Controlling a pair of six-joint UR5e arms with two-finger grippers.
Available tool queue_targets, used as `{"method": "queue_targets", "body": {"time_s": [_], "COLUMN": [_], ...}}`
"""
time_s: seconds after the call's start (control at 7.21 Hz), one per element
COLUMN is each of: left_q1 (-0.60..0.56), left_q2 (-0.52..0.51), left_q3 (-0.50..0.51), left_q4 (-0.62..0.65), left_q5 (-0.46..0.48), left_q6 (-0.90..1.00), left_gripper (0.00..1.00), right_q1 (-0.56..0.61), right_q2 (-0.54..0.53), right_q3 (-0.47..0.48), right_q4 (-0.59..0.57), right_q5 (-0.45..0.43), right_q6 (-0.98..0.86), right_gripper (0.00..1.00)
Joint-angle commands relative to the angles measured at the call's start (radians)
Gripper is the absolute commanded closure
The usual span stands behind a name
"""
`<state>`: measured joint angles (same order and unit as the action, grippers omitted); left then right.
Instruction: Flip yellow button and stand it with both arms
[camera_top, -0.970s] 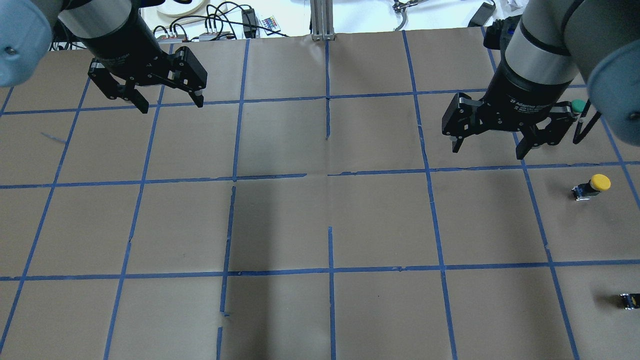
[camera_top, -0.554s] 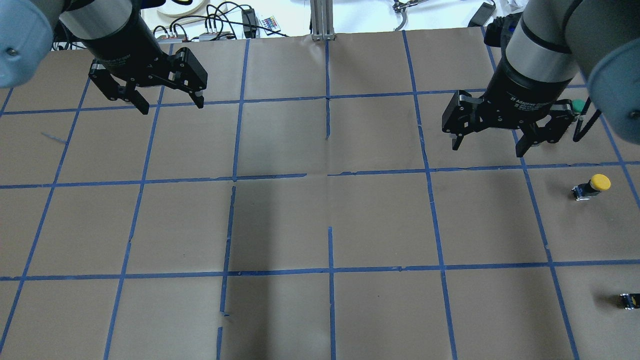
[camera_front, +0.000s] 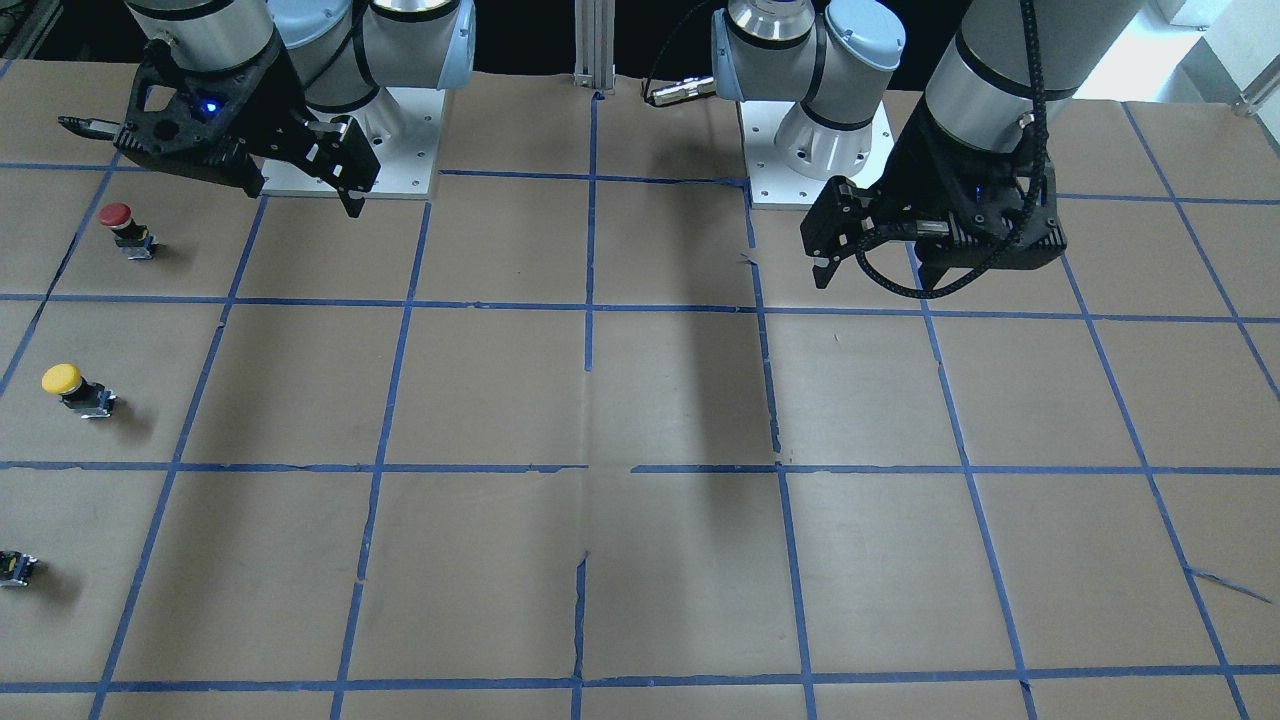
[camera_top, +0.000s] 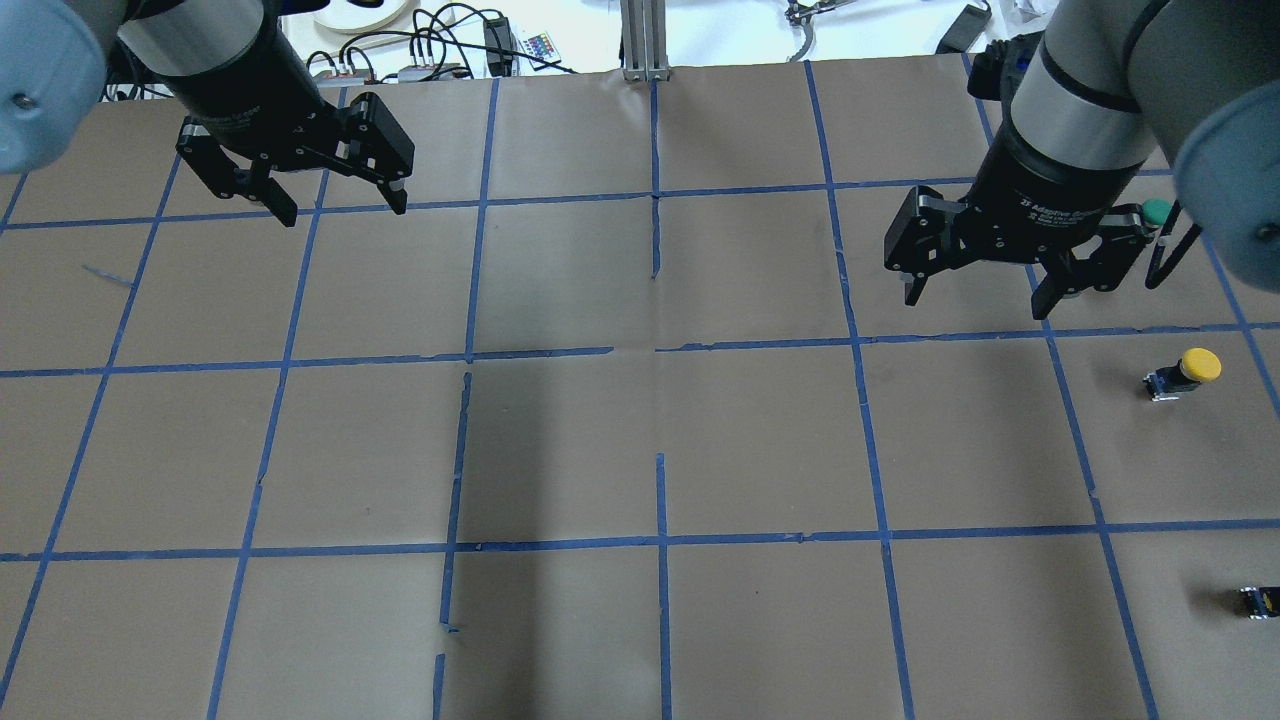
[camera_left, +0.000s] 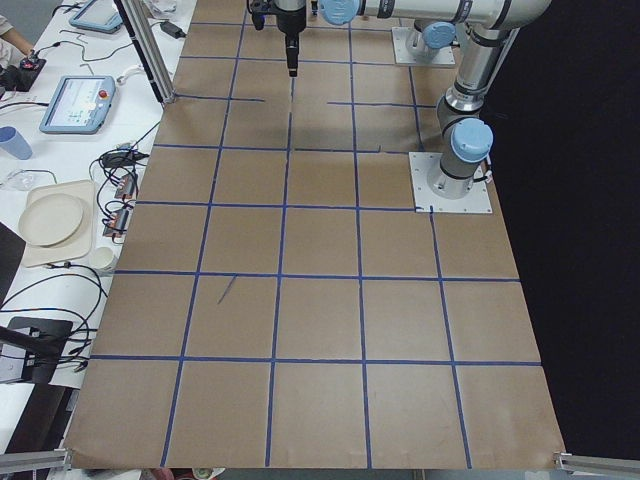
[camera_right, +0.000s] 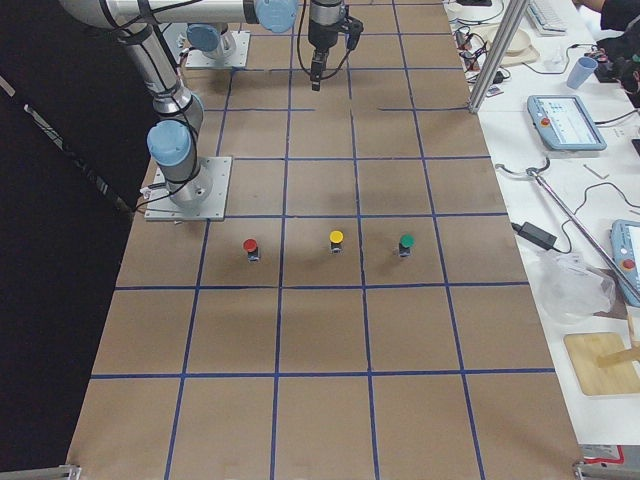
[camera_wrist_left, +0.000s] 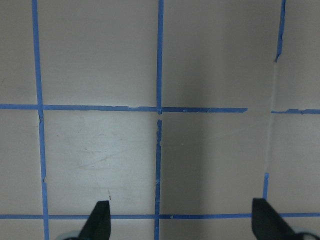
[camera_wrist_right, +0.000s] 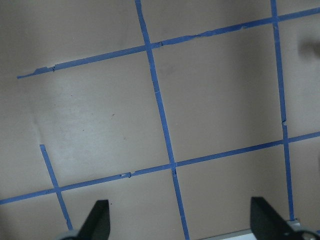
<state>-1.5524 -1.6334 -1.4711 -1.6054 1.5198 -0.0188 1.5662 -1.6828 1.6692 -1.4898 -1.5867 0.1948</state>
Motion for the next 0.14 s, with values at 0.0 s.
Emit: {"method": "queue_targets", "body": {"time_s": [0.0], "left_q1": [0.000], "left_q2": [0.000], "left_q3": [-0.005], "left_q4": [0.004], "left_q5": [0.000], "left_q6": [0.000], "left_gripper": [0.00], "right_q1": [0.000], "right_q2": [-0.003], "right_q3": [-0.002], "right_q4": [0.000], "right_q5": [-0.002], "right_q6": [0.000], "right_gripper": [0.00]}}
